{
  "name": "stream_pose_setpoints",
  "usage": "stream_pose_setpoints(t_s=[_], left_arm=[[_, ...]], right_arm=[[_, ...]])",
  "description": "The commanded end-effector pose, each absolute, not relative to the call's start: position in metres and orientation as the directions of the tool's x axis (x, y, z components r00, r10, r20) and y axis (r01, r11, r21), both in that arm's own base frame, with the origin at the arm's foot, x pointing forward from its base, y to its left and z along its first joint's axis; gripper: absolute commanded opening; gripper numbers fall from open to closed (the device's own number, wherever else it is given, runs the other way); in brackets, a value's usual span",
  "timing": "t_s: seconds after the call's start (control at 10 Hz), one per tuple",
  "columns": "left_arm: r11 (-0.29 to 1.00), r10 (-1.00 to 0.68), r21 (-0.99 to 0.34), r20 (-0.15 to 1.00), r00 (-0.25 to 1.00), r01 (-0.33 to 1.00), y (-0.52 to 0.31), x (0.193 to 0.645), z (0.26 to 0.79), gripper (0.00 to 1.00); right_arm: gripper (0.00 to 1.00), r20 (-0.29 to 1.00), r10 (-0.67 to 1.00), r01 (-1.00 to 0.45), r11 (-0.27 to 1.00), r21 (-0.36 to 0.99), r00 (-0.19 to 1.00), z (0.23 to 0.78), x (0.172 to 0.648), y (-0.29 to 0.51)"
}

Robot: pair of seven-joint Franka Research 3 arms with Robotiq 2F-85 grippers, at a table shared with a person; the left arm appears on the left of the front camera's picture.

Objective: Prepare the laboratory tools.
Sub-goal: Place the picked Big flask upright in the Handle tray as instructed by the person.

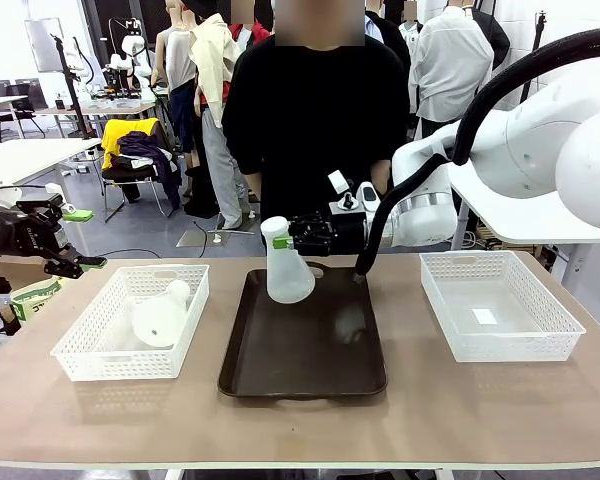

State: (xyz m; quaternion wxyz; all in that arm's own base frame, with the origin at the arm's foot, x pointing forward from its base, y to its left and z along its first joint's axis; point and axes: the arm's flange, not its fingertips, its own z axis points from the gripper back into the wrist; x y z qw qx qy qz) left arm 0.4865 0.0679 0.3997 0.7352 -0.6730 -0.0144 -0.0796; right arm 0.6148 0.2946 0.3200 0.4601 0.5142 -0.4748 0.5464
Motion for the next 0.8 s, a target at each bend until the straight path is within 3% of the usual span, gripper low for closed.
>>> stream_pose_setpoints(t_s=[0.0, 0.7], left_arm=[[0.096, -0.107, -0.985, 0.13, 0.986, 0.141, 0.07, 0.485, 0.401, 1.0], [0.096, -0.107, -0.985, 0.13, 0.986, 0.141, 0.07, 0.485, 0.401, 1.0]], right_arm=[[0.0, 0.999, 0.01, -0.997, -0.067, -0.048, -0.049, 0.318, 0.622, 0.299], [0.0, 0.999, 0.029, -0.998, -0.053, -0.014, -0.015, 0.297, 0.632, 0.293]])
